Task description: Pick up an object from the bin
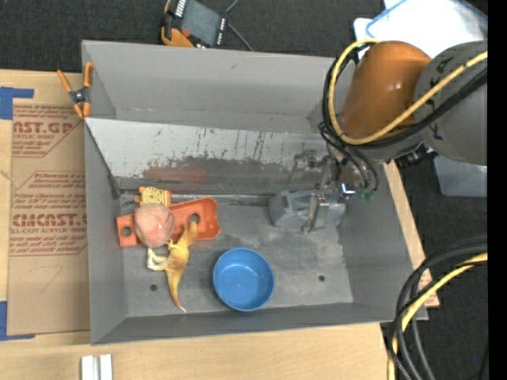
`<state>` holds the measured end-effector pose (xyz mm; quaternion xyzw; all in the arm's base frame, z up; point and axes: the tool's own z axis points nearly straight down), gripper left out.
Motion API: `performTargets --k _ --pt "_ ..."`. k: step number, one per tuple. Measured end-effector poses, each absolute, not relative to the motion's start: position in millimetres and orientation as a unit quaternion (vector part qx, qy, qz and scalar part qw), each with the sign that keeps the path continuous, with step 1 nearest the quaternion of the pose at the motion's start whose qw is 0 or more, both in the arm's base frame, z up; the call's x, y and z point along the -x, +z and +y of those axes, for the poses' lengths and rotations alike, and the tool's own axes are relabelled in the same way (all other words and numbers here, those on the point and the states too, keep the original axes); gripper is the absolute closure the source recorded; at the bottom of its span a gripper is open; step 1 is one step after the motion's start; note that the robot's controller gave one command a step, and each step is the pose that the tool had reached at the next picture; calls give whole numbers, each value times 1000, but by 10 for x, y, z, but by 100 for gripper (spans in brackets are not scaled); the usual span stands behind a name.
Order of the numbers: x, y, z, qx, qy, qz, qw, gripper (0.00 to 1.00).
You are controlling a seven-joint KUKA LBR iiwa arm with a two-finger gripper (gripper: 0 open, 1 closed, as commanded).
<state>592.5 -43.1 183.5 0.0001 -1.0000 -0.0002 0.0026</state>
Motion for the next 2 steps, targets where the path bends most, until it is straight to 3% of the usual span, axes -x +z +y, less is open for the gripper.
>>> performTargets --k 1,2 --pt "-5942 1877 -431 -1 0 -1000 -1 0" --pt "-5897 785 -82 107 -3 -994 -5 0"
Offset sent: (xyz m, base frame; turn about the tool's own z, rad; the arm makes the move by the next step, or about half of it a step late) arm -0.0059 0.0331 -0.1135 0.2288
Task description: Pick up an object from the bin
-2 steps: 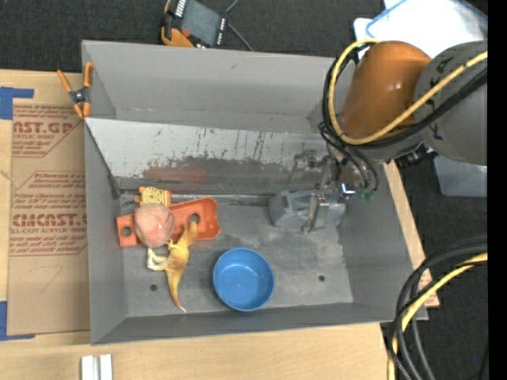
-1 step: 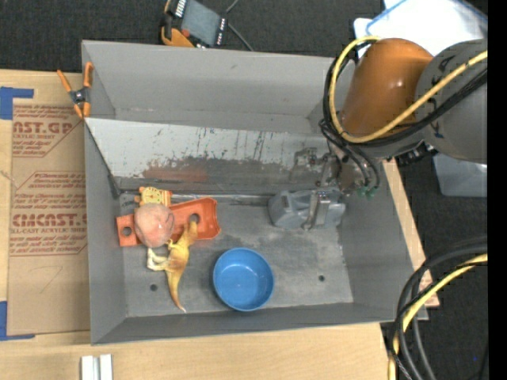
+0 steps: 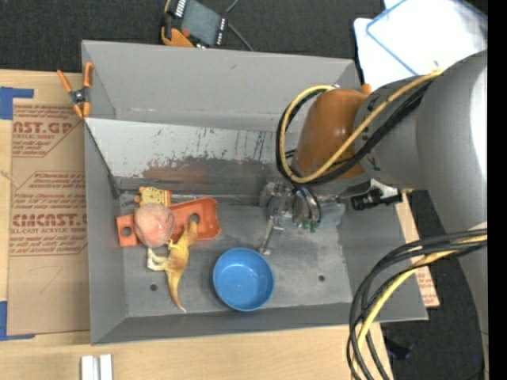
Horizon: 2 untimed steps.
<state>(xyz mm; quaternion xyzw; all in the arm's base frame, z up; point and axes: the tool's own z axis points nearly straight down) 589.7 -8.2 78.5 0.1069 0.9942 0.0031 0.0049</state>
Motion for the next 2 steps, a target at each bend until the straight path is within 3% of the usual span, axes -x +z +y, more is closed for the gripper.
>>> performTargets --k 1,2 --pt "-5292 1165 151 68 0 998 5 0" --pt "-5259 990 265 -152 3 988 0 0"
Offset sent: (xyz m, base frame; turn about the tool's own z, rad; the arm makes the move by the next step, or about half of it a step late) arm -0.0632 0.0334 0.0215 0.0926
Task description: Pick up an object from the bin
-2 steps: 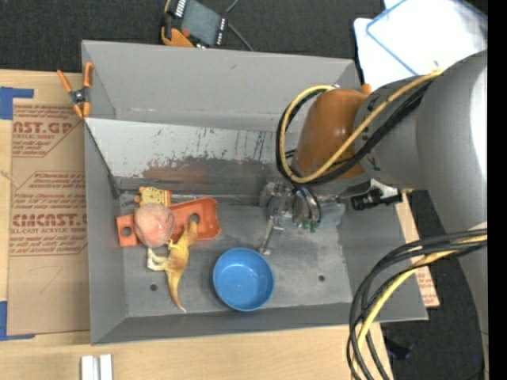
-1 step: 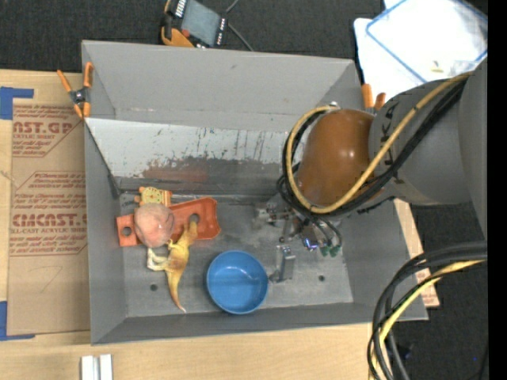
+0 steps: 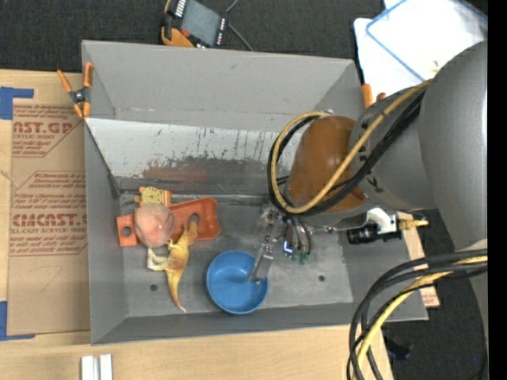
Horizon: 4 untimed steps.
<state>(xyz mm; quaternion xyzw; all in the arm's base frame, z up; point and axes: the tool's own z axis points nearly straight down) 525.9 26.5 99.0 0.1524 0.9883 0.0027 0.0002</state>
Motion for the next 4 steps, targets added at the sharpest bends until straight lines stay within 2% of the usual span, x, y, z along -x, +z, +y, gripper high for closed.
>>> performTargets --k 1,2,4 --pt "-5110 717 943 143 0 990 4 0" --pt "-5027 707 1012 -30 3 1000 4 100" --pt "-5028 712 1014 -30 3 1000 4 100"
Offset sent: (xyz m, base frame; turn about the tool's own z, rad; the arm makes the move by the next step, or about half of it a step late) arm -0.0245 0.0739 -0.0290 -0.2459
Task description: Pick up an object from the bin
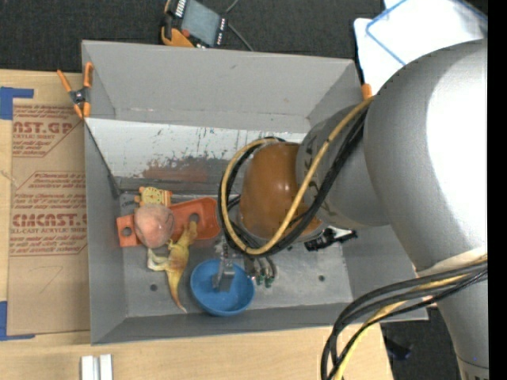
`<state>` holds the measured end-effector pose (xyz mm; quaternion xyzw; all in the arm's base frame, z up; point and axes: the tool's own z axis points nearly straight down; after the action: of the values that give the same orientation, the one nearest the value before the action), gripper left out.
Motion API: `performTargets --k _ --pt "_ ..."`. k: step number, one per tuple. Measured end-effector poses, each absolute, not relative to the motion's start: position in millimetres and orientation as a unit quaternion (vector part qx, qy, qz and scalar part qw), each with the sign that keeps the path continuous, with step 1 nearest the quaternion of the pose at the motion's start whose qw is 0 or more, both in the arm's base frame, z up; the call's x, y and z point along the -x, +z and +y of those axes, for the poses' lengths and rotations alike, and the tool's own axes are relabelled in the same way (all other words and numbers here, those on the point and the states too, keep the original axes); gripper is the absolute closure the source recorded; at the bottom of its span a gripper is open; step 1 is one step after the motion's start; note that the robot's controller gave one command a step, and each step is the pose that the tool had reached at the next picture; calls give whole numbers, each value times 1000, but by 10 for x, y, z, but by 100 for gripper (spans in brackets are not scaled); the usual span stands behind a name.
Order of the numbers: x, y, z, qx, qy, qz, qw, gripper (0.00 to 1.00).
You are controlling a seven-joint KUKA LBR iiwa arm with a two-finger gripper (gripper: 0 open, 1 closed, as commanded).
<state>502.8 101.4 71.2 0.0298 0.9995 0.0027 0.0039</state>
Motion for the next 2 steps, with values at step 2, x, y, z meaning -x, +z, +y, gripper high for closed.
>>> performTargets --k 2 --pt "-5012 992 1013 -30 2 1000 2 100"
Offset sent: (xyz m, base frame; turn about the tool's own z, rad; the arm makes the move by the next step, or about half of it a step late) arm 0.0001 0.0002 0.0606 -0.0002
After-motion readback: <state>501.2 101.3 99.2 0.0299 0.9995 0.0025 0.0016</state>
